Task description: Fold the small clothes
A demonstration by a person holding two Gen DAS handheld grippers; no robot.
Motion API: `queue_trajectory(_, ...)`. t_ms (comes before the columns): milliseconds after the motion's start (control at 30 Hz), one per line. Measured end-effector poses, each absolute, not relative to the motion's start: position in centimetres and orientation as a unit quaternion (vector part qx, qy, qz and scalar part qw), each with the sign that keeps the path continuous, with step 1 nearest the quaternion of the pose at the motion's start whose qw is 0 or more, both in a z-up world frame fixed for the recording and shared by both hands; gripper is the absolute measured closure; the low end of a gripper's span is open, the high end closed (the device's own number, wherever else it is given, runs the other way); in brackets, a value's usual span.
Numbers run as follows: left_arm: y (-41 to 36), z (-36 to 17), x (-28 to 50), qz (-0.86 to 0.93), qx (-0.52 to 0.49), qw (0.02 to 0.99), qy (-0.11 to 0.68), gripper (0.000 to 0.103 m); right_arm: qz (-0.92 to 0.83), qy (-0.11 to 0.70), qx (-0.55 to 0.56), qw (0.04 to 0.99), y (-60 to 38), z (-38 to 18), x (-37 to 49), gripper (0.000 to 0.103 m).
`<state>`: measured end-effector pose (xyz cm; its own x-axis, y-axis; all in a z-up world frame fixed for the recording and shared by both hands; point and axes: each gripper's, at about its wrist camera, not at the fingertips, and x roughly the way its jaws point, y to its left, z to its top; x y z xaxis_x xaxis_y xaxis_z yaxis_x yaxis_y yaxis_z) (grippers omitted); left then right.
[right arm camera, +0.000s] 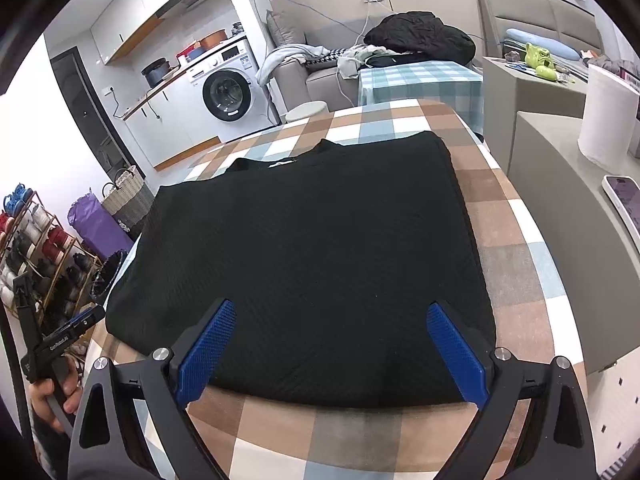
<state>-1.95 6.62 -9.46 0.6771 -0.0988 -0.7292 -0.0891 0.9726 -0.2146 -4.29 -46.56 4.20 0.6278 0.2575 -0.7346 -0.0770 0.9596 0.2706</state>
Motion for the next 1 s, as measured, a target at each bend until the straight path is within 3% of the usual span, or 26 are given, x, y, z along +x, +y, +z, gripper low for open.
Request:
queue_trajectory(367, 7.7, -9.9, -1.1, 0.012, -0.124, 0.904, 0.409, 0.020, -0.024, 0.431, 0.172, 0.885, -52.0, 1.6, -6.9, 0.006)
queue_trajectory(467, 8.4, -10.1, -0.7, 0.022, -0.131, 0.903, 0.409, 0.020, -0.030, 0.437, 0.211, 0.874, -53.6, 0.9, -7.9, 0.019)
queue_trajectory(533, 8.7, -10.2, -0.5, 0.022, -0.137, 0.901, 0.412, 0.020, -0.026, 0.438, 0.238, 0.866, -54.2, 0.4, -8.4, 0.021)
queue_trajectory(600, 8.8, -10.1, -0.3, 0.022, -0.138, 0.900, 0.412, 0.020, -0.018, 0.438, 0.258, 0.861, -54.3, -0.1, -8.6, 0.038)
queue_trajectory(733, 8.8, -10.0, -0.2, 0.025, -0.136, 0.902, 0.410, 0.020, -0.026, 0.441, 0.237, 0.866, -53.1, -0.7, -8.0, 0.046)
queue_trajectory(833, 8.8, -9.9, -0.2, 0.031, -0.135, 0.901, 0.412, 0.020, -0.033, 0.423, 0.217, 0.879, -52.4, -0.6, -7.4, 0.067)
queue_trajectory(867, 8.8, -9.8, -0.3, 0.033, -0.136, 0.901, 0.411, 0.019, -0.030, 0.416, 0.216, 0.883, -52.5, -0.5, -7.4, 0.081)
queue_trajectory(1000, 9.2, -9.9, -0.8, 0.041, -0.146, 0.898, 0.412, 0.020, -0.005, 0.391, 0.218, 0.894, -52.5, 0.9, -7.6, 0.085)
